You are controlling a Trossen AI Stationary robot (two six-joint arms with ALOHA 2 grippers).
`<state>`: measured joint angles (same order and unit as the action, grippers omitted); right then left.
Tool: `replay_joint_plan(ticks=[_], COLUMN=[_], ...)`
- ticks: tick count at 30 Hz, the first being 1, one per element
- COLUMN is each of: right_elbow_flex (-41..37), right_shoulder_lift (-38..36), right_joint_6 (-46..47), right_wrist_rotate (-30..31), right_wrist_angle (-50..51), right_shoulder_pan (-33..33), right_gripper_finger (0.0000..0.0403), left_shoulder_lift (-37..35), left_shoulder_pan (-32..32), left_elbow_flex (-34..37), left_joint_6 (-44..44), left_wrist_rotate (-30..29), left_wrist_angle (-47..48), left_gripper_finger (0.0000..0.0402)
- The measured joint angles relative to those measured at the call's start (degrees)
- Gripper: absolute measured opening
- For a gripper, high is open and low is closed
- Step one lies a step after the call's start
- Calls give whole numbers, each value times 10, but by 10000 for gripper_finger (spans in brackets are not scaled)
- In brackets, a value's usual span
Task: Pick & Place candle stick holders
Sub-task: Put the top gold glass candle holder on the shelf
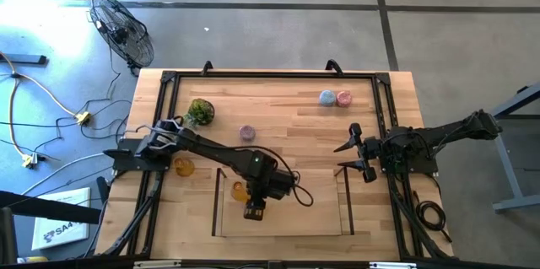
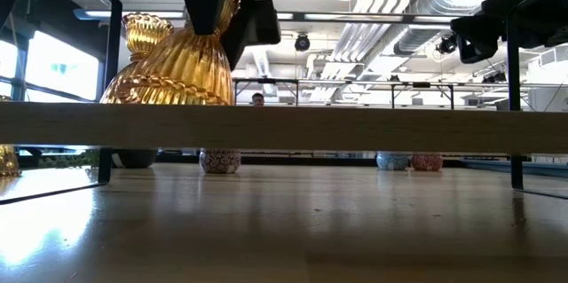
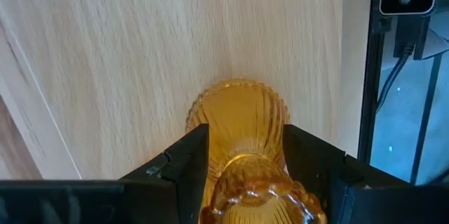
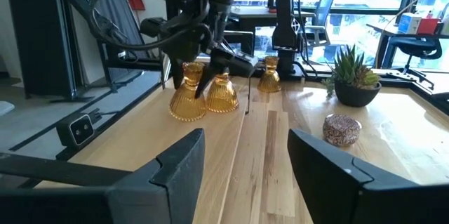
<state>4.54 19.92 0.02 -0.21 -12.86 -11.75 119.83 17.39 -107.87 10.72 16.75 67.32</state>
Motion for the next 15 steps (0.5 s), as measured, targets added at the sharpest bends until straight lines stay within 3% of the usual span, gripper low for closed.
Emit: replay_joint_plan(ticks=[15], right_elbow_flex=[0], right_shoulder_lift=[0], right_joint_6=[0], right_wrist_rotate=[0], right_wrist_angle=[1], right_shoulder_pan=[0], right_gripper_finger=[200], left_shoulder_lift=[0], left_shoulder_pan=[-1], left_elbow_flex=[1], left_joint_6=[0], left_wrist_rotate=[4], left_wrist_angle=[-5], left_gripper_finger=[172])
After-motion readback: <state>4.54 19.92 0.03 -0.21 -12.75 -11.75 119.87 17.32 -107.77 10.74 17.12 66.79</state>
